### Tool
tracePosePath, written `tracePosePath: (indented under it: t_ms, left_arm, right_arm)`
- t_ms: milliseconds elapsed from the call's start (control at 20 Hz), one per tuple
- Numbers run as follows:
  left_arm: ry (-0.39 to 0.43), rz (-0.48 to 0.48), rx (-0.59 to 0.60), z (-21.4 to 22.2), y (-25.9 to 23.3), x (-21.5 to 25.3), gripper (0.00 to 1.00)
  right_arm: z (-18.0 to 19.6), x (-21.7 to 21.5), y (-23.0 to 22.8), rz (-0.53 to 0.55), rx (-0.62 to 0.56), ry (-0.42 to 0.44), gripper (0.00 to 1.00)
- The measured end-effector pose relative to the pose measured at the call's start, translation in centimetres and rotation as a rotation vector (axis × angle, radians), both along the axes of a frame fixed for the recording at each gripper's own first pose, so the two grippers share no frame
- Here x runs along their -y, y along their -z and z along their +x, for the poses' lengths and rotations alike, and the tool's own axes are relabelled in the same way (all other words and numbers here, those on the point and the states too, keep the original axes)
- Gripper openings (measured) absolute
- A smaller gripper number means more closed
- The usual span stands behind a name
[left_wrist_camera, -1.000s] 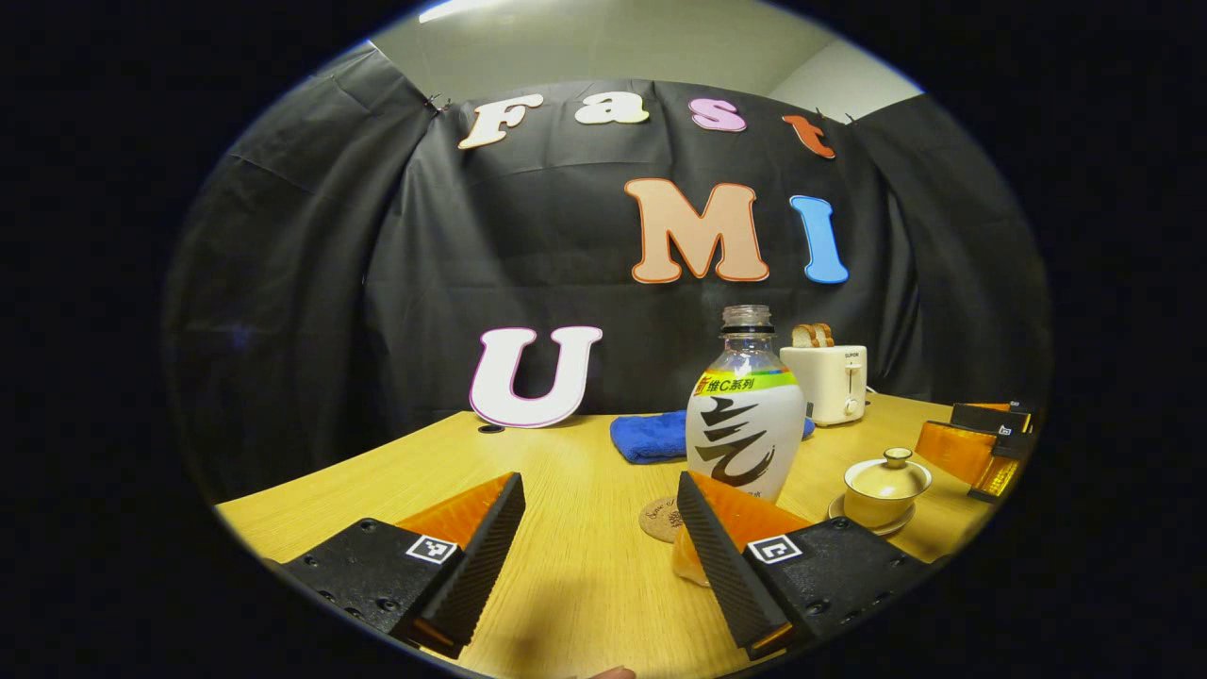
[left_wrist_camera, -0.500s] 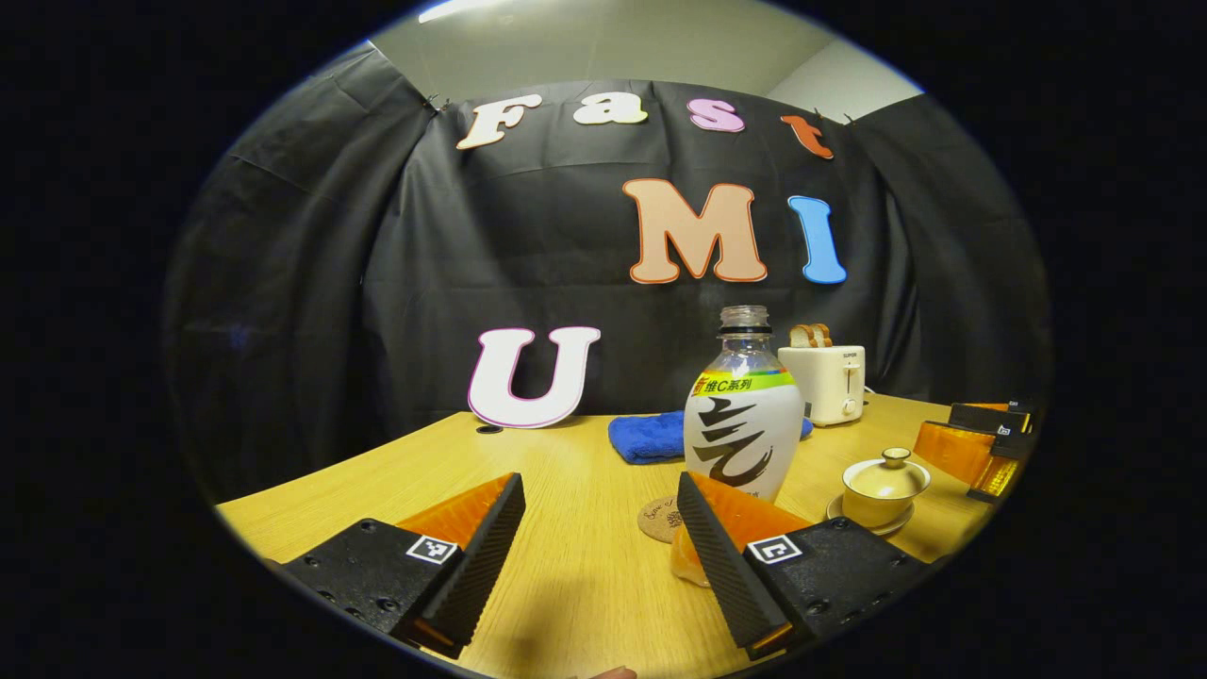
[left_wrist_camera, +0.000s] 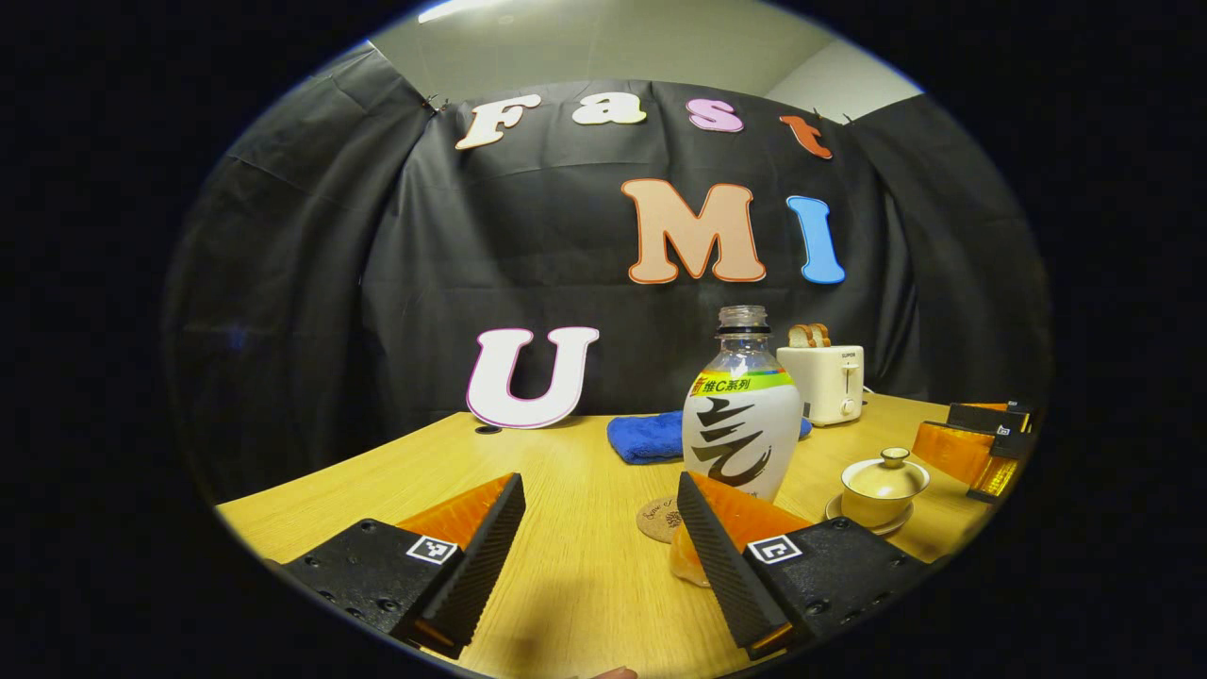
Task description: Open the teacup lid with one hand, grasp the water bottle and pour water into the teacup with the other hand; after pouring, place the water bottle on the coaster and then close the teacup lid.
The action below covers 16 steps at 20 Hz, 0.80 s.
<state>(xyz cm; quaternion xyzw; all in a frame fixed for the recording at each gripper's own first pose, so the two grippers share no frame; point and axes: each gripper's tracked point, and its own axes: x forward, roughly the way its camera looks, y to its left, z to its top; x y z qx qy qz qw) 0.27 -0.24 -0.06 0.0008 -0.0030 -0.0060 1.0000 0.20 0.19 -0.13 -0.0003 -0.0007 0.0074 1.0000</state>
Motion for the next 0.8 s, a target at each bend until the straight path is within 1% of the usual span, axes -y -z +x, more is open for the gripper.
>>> tracePosePath:
  t_ms: [150,200,250,300,350,400,450,500,650,700,750,800]
  left_arm:
    - [0.000,0.001,0.000,-0.01,-0.01,0.02,0.95]
    - [0.000,0.001,0.000,0.02,-0.01,0.00,0.95]
    - [0.000,0.000,0.000,0.00,-0.04,0.02,0.95]
    - [0.000,0.001,0.000,0.04,0.02,0.02,0.95]
    - [0.000,0.001,0.000,0.04,-0.02,-0.01,0.95]
    - [0.000,0.000,0.001,0.05,0.01,0.01,0.95]
    - [0.000,0.000,0.000,0.05,-0.01,0.04,0.95]
    - [0.000,0.001,0.001,0.03,-0.02,0.01,0.95]
    - [0.001,0.002,0.001,0.02,-0.09,0.01,0.95]
    - [0.001,0.002,0.001,0.00,-0.08,0.02,0.95]
    - [0.003,0.002,0.001,0.05,-0.07,0.05,0.95]
    - [0.005,0.002,0.001,0.11,-0.01,0.08,0.95]
  right_arm:
    - [-0.05,-0.82,0.21,0.001,-0.005,-0.040,0.96]
    - [-0.09,-0.79,0.09,0.002,-0.004,-0.041,0.94]
    - [-0.13,-0.74,0.02,0.002,-0.005,-0.041,0.94]
    - [-0.18,-0.69,0.02,0.002,-0.005,-0.037,0.99]
    - [0.00,-0.47,0.12,0.002,-0.005,-0.031,0.96]
    - [0.08,-0.40,0.11,0.002,-0.005,-0.027,0.99]
    - [0.02,-0.51,0.06,0.001,-0.006,-0.027,0.94]
    - [-0.03,-0.51,0.02,0.002,-0.004,-0.027,0.96]
    - [0.03,-0.41,0.04,0.003,-0.006,-0.018,0.96]
    - [0.20,-0.53,0.21,0.002,-0.014,-0.020,0.94]
    - [0.48,-0.71,0.51,0.004,-0.029,-0.026,0.99]
    - [0.68,-0.87,0.85,0.009,-0.052,-0.031,0.96]
